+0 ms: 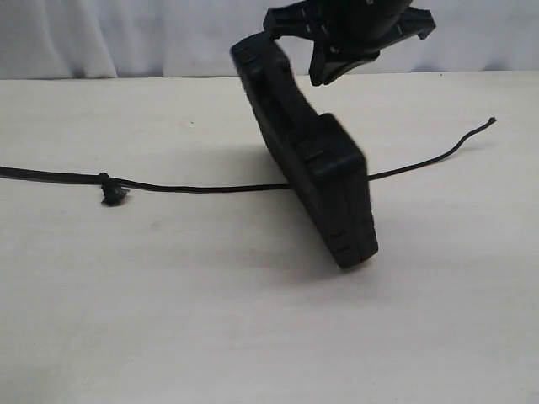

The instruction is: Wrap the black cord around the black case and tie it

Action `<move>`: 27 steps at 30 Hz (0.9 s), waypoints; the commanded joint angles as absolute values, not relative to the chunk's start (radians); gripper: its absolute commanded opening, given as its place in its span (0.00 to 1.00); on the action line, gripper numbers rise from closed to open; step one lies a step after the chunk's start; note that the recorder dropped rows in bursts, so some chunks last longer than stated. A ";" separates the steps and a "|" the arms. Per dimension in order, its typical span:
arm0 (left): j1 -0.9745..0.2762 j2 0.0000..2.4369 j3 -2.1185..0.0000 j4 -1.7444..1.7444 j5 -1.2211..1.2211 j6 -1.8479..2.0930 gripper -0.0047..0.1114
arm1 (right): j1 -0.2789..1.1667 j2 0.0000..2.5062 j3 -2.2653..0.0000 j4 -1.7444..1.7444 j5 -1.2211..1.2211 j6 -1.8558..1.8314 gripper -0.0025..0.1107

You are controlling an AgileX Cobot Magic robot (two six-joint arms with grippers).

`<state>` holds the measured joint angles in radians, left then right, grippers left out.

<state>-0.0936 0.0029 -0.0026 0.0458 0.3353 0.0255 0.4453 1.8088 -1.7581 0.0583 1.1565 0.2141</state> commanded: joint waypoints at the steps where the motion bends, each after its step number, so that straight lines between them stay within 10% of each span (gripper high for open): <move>1: -0.092 0.000 0.000 0.041 0.324 0.021 0.04 | 0.408 1.798 -1.707 0.140 1.126 0.172 0.06; 11: -0.092 0.000 0.000 0.041 0.324 0.021 0.04 | 0.494 1.785 -1.611 0.042 1.026 0.033 0.07; 19: -0.092 0.000 0.000 0.041 0.324 0.021 0.04 | 0.733 1.810 -1.592 0.000 1.018 0.145 0.40; 27: -0.092 0.000 0.000 0.041 0.324 0.021 0.04 | 1.092 2.076 -1.662 -0.510 0.973 0.663 0.42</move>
